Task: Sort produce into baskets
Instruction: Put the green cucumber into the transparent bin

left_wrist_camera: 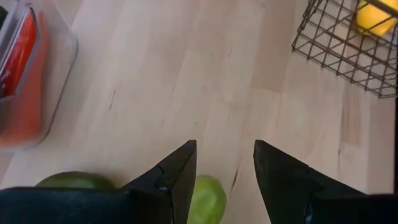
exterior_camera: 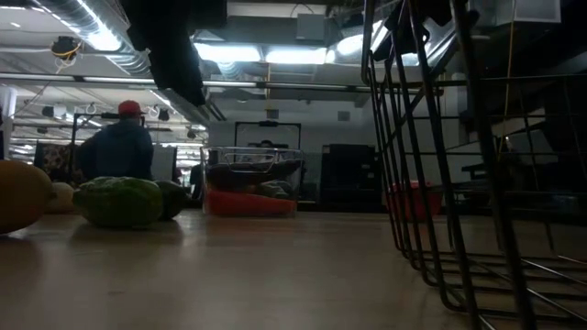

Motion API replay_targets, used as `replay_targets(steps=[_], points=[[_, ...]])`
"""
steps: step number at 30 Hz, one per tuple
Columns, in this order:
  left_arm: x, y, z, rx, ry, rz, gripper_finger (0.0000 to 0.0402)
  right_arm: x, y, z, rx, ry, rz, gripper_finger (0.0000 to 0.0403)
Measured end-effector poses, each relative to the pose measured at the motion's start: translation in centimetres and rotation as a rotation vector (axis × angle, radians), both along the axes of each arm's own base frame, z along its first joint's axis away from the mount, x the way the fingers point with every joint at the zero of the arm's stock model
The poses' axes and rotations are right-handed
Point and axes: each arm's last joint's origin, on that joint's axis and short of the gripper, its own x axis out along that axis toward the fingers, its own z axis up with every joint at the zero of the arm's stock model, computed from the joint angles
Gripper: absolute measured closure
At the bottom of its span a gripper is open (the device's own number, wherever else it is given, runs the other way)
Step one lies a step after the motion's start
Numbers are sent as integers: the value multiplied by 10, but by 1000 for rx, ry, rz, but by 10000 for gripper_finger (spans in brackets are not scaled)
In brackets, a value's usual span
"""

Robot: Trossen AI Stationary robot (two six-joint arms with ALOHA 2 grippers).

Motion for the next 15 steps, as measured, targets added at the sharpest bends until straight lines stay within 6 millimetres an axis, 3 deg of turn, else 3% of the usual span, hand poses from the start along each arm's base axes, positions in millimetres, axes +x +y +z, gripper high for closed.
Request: replay_targets(steps=[8,15], points=[[5,0,-8,53,22,-70,247,0,0,0,0,0,0,20],[9,4,-18,4,80,-13,247,0,0,0,0,0,0,20]])
